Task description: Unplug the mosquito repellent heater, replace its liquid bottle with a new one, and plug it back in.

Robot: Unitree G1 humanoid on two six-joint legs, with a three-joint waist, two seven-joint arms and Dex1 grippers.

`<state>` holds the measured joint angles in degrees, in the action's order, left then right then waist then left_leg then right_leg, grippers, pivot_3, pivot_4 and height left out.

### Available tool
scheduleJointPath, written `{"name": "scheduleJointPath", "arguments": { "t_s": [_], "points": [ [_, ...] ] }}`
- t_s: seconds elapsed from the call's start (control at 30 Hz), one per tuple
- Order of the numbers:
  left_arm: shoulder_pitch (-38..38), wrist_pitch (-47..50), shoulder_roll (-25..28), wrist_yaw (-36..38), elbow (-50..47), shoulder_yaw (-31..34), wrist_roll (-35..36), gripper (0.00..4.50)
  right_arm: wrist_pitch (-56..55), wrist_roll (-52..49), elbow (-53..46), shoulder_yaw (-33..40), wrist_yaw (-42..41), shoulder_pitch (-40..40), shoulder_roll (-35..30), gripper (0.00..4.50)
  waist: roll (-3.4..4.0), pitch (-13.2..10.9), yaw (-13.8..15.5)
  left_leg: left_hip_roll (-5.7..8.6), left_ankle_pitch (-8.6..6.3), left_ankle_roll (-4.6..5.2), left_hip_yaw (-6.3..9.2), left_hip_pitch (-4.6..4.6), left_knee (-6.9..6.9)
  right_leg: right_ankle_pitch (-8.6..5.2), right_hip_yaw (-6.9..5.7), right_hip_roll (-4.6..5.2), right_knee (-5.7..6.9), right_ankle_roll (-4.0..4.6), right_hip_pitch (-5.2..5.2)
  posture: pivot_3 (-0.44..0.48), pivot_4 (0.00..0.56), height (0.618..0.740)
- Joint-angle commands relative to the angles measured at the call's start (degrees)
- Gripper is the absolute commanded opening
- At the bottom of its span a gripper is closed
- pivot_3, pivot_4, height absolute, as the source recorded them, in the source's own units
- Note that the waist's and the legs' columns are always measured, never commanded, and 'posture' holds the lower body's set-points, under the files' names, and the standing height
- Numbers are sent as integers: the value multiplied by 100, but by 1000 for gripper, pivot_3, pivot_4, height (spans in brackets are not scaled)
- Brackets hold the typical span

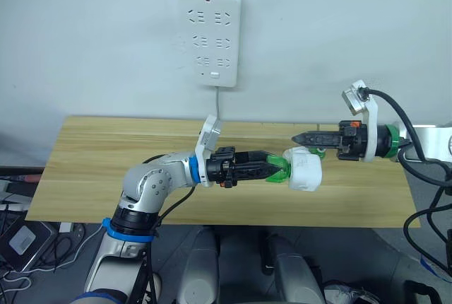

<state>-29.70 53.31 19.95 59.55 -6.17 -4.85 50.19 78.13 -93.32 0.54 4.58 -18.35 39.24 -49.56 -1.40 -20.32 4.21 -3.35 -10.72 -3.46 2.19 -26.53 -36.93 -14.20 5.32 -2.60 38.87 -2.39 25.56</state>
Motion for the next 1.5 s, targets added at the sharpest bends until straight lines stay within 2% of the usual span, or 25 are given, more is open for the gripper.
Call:
{"name": "scheduleJointPath", "arguments": {
  "t_s": [0.03, 0.07, 0.17, 0.27, 0.37, 0.5, 0.53, 0.7, 1.07, 1.5],
  "points": [
    [51, -121, 12, 143, -271, -22, 56, 2213, -129, -695, 456, 491, 319, 292, -119, 19, 0, 0, -2, 0, 0, 0, -1, 0, -1, 0, 2, 0, 0, 0, 0, 206, 357, 740],
    [72, -154, 29, 153, -289, -26, 34, 2213, -160, -912, 617, 554, 439, 346, -163, 19, 0, 0, -3, 1, 0, 0, -2, 0, -2, 0, 3, 0, 1, 0, 0, 206, 357, 740],
    [89, -477, -39, 99, -301, 75, -74, 2213, -333, -1593, 1048, 803, 1057, 269, -496, 600, -1, 0, 19, 2, -1, 1, -2, -2, 0, 0, 4, 0, 0, 0, 0, 202, 358, 740],
    [41, -1331, -161, 72, -253, 78, -556, 2213, -166, -1946, 1041, 986, 1251, -346, -961, 1600, -1, 0, 59, 4, -1, 2, 1, -8, 4, 0, -1, 1, -4, 0, 2, 195, 360, 740],
    [-68, -2125, -263, 140, -123, 9, -1019, 2213, 175, -1968, 925, 1166, 969, -1083, -1252, 2686, -1, 0, 39, 9, -2, 3, 3, -13, 4, 0, 0, 6, -9, 1, 1, 186, 359, 740],
    [-175, -2814, -321, 395, 7, -149, -1408, 2213, 292, -1968, 576, 1202, 641, -1783, -1273, 4197, 0, 0, -2, 9, -2, 3, -3, -6, 3, 0, 9, 6, -2, 0, 2, 186, 359, 740],
    [-199, -2868, -345, 412, 24, -162, -1421, 2213, 255, -1968, 516, 1199, 604, -1837, -1220, 4462, 0, 0, -21, 9, -2, 3, -7, -2, 3, 0, 14, 6, 0, 0, 2, 185, 360, 740],
    [-295, -3005, -374, 494, 100, -225, -1484, 2213, 124, -1968, 380, 1130, 370, -1694, -891, 4462, 0, 0, -132, 3, -1, 4, -8, 6, -4, 1, 19, -4, 4, -2, -3, 190, 363, 740],
    [-205, -2733, -296, 541, -10, -270, -1399, 2213, 257, -1968, 162, 823, -290, -1479, -1069, 4462, 0, -1, -127, 4, -1, 5, -4, 3, 4, 0, 15, -4, -1, -3, -2, 198, 361, 740],
    [-192, -2568, -358, 541, -218, -400, -1314, 2213, -135, -1968, -17, 521, 329, -1330, -753, 4462, 0, 0, -126, 4, -1, 5, -4, 1, 2, 0, 15, -4, 0, -3, -1, 209, 352, 740]
  ]
}}
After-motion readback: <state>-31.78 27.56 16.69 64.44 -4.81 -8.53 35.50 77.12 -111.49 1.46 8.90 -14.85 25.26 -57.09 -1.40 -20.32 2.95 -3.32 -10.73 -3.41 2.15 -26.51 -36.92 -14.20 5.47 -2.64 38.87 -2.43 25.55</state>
